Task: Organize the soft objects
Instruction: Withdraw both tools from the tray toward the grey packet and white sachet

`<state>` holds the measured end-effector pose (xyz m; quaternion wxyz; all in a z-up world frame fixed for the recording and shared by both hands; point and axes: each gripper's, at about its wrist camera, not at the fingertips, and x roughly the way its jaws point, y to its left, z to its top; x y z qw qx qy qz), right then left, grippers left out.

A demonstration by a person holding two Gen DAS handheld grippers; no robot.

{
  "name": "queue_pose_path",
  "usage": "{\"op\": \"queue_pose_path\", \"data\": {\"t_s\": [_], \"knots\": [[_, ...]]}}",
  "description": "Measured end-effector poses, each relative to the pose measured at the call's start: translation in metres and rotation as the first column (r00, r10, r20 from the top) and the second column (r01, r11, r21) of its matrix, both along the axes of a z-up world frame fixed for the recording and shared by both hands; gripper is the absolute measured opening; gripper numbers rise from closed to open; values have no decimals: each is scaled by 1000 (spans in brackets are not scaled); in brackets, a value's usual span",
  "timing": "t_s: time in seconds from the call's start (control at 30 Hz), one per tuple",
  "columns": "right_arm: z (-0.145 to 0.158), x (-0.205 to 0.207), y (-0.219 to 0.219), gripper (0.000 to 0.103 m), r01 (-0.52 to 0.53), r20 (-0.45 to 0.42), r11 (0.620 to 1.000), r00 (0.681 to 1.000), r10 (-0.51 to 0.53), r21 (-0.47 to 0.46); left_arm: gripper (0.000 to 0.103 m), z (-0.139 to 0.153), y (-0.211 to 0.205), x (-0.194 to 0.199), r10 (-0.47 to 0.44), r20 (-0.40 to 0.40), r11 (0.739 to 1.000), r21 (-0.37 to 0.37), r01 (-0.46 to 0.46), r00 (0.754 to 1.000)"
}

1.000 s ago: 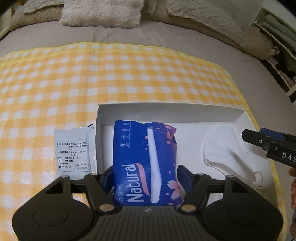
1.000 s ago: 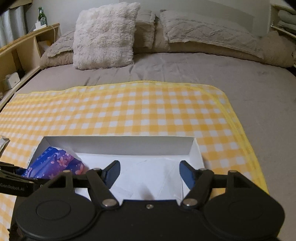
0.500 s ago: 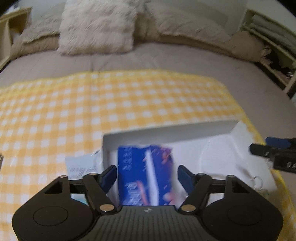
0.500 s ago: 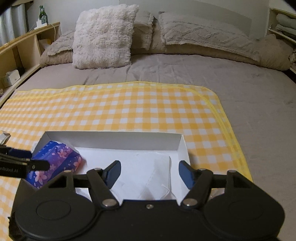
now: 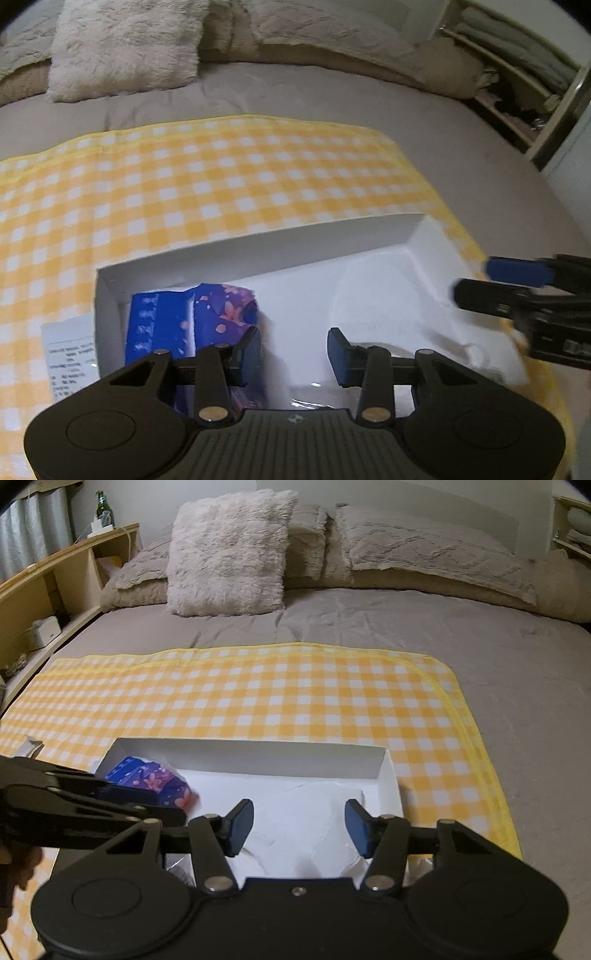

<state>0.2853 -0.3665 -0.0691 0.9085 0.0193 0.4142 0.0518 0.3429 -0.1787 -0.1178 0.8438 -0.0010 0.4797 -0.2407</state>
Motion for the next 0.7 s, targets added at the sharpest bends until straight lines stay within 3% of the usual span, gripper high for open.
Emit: {"op": "queue_pose_path", "data": {"t_s": [0.17, 0.33, 0.57, 0.7], "knots": [[0, -2, 0, 55, -22, 1, 1000, 1000, 22, -6, 41, -7, 2, 6, 42, 49, 998, 54, -45, 998], [-1, -5, -4, 55, -17, -5, 1000, 1000, 17, -12, 43, 1, 13, 9, 74, 44, 997, 12, -75, 996], [4, -17, -11, 57, 25, -3, 1000, 1000, -25, -3, 56, 24, 16, -6, 77, 57, 997, -9, -77, 995], [14, -30, -15, 64, 48, 30, 999, 998, -49, 19, 62, 39, 19, -20, 80, 83, 997, -14, -79, 993]]}}
